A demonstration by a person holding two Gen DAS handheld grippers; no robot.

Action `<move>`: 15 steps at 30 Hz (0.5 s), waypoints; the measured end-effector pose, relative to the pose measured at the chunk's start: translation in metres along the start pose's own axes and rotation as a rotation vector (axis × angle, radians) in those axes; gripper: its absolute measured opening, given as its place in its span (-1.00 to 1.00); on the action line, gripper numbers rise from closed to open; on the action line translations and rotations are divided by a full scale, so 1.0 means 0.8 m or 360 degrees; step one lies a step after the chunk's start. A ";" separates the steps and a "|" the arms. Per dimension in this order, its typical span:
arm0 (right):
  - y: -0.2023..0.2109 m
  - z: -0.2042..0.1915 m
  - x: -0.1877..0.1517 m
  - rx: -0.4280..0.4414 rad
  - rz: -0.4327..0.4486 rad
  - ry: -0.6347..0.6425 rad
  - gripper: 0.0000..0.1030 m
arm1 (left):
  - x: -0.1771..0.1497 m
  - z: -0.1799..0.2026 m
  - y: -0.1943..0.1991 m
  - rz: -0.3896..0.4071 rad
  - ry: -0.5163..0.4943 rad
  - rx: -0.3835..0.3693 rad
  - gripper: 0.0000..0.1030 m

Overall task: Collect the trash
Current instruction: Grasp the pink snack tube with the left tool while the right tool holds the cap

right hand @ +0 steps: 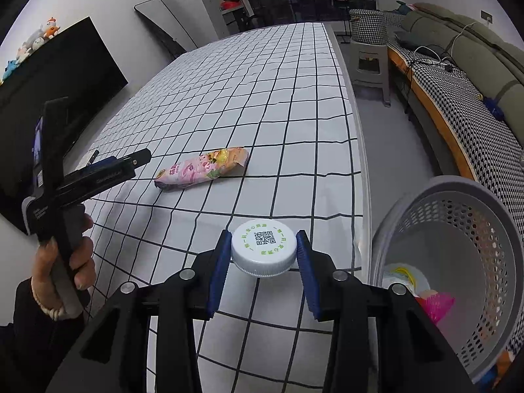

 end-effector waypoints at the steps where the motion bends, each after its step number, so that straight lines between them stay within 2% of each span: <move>1: 0.002 0.002 -0.002 0.0003 0.0002 -0.0006 -0.24 | 0.001 0.001 -0.006 -0.0017 -0.0009 0.0010 0.51; 6: 0.016 0.011 -0.004 0.0010 0.0029 -0.0026 -0.24 | -0.001 0.008 -0.024 -0.0081 -0.0039 0.0039 0.51; 15: 0.032 0.019 -0.008 0.0039 0.0079 -0.0040 -0.24 | -0.037 0.040 -0.009 -0.0129 -0.0058 -0.0034 0.51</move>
Point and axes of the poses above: each gripper's, at about its wrist camera, not at the fingertips, and y roughly against the way its jaws point, z to its right, x to its top, the point moved 10 cm from there along -y, roughly the way its jaws point, and after that the axes turned 6 degrees about -z, right-handed, at the moved point
